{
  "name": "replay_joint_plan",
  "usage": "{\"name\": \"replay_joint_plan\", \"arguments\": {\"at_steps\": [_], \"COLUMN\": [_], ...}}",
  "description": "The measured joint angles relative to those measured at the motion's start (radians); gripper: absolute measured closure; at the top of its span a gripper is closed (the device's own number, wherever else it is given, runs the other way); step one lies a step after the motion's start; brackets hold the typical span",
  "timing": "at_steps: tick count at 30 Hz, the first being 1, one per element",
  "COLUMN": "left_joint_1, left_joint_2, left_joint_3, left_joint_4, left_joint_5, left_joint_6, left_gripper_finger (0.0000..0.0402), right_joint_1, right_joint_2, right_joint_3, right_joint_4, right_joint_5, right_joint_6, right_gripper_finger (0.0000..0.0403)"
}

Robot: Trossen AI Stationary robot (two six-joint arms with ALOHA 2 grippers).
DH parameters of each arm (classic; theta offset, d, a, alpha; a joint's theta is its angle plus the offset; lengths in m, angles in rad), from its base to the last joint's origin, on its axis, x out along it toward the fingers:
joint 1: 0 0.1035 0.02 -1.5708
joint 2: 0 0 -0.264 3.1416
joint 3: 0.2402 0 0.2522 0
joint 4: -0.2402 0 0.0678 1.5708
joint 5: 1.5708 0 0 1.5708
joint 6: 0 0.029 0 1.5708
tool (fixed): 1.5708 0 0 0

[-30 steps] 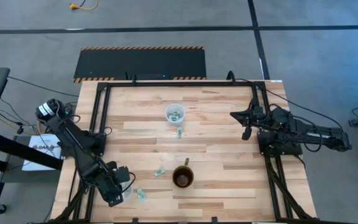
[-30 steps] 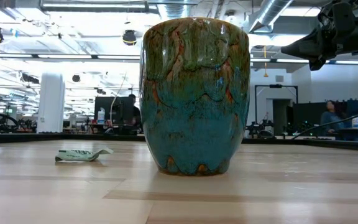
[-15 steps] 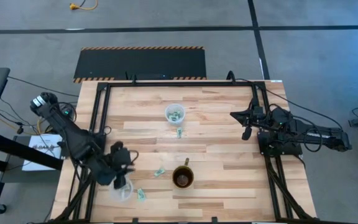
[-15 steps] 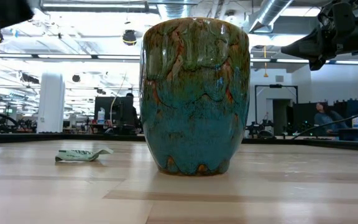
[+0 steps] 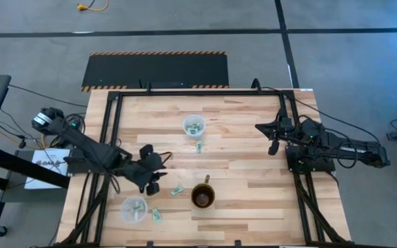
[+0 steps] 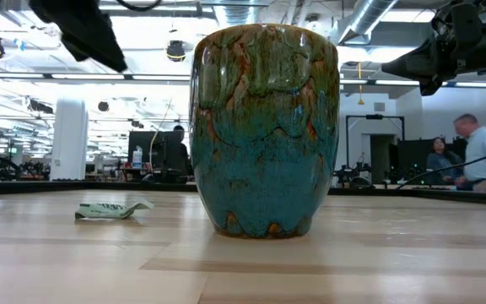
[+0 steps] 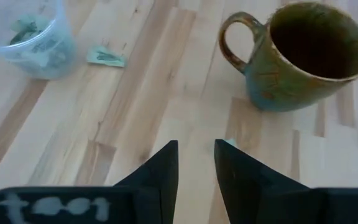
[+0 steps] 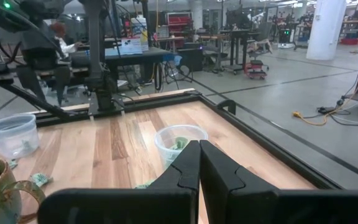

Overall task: Pick and place items into bin
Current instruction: Put the stevia packet into the bottom transparent bin

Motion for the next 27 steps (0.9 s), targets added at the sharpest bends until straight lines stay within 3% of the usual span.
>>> {"name": "replay_joint_plan", "arguments": {"at_steps": [20,27], "left_joint_1": [0.032,0.032], "left_joint_2": [0.388,0.400], "left_joint_3": [0.000,0.000], "left_joint_4": [0.231,0.228], "left_joint_5": [0.336,0.322], "left_joint_6": [0.120,0.087], "left_gripper_finger": [0.0309,0.0309], "right_joint_1": [0.000,0.000], "right_joint_2": [0.000,0.000], "right_joint_3": [0.000,0.000], "right_joint_4": [0.000,0.000], "right_joint_5": [0.000,0.000], "right_joint_6": [0.000,0.000], "right_gripper_finger": [0.0403,0.0403]}}
